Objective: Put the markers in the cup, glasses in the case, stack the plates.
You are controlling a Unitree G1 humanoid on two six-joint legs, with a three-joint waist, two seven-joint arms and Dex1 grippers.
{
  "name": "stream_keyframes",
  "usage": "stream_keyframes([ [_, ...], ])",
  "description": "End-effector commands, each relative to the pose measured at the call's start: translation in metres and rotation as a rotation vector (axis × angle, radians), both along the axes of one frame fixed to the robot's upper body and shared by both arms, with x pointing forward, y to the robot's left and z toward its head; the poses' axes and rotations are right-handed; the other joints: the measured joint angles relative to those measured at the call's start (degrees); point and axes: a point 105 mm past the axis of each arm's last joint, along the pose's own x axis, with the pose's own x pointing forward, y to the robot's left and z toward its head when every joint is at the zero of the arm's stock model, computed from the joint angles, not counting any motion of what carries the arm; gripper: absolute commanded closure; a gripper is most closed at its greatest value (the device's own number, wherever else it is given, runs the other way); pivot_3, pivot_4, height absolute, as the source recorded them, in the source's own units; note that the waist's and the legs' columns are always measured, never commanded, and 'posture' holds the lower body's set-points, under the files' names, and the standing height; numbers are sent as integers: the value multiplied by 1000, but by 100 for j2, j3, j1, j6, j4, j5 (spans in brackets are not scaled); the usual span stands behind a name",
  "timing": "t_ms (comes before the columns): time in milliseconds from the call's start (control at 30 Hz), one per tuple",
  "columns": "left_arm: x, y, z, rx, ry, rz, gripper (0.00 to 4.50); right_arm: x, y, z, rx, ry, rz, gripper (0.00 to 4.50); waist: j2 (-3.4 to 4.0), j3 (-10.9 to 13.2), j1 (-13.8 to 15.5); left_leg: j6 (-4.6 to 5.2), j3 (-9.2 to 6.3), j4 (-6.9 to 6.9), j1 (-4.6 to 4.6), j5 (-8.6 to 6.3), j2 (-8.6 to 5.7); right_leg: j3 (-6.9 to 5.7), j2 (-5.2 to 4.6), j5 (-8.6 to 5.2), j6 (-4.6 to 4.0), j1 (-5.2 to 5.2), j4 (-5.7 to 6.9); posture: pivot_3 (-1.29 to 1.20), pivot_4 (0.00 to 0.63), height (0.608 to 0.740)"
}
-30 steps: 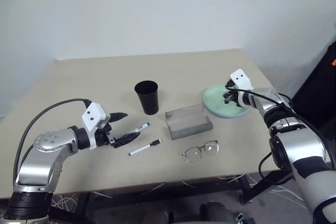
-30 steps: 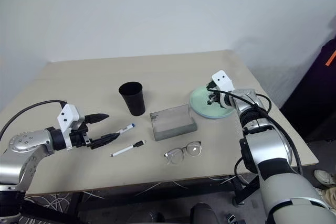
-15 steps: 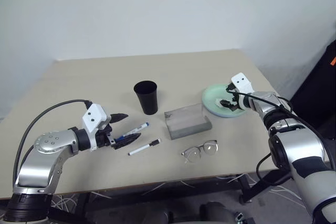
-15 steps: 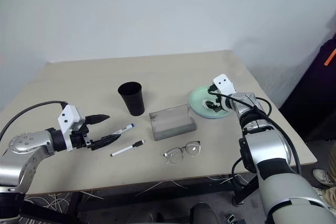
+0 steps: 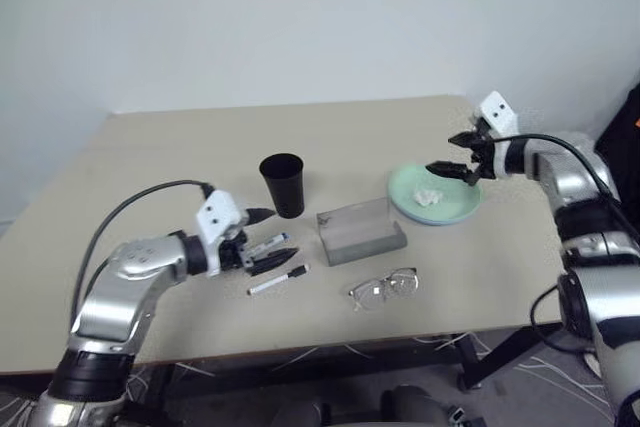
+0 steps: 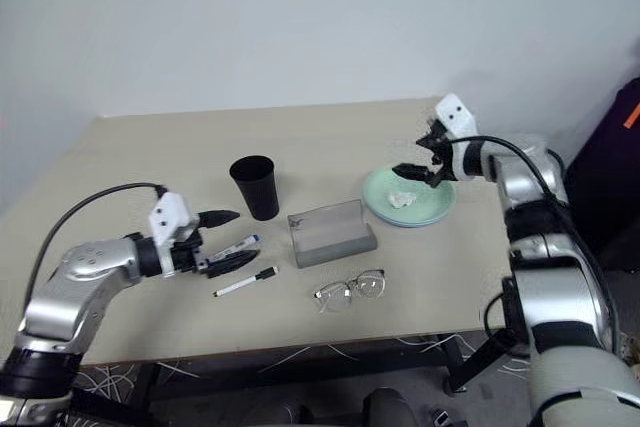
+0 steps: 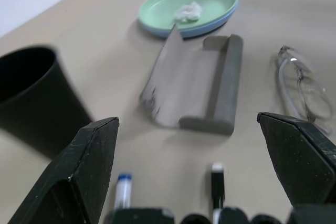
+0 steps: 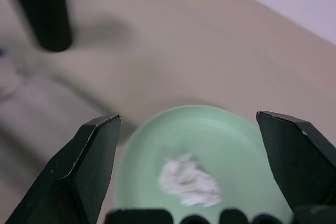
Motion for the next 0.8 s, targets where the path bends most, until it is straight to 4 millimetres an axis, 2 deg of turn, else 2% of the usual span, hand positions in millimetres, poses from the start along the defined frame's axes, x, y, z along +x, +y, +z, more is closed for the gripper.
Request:
stream_keyframes([
  [33,3,-26,14,11,-61,-70,0,-25,5,31,28,-36,147,37,2,0,-1,0,3,3,-1,0,0,1,0,0,0,0,0,0,0,732],
  [200,16,-63,17,55,-15,-124,0,-70,-10,35,14,43,324,37,-1,1,52,1,5,13,0,0,5,-1,8,-2,0,5,-1,0,0,732],
  [333,18,-83,14,113,18,-167,0,-86,-17,34,-4,87,374,37,-3,2,55,1,9,18,4,0,14,8,25,-8,-7,9,-4,0,0,732],
  [433,12,-99,9,171,52,-232,0,-100,-20,41,5,90,437,37,-2,3,44,1,9,21,2,0,17,10,30,-9,-8,6,-2,0,0,732],
  [600,12,-119,-6,280,86,-275,0,-103,-24,46,14,38,460,37,-7,5,47,1,8,21,1,0,18,16,35,-9,-9,6,-4,0,0,732],
  [800,12,-136,-20,389,134,-292,0,-101,-20,38,24,30,455,37,-8,6,49,2,9,27,-2,0,16,24,38,-9,-8,6,-5,0,0,732],
])
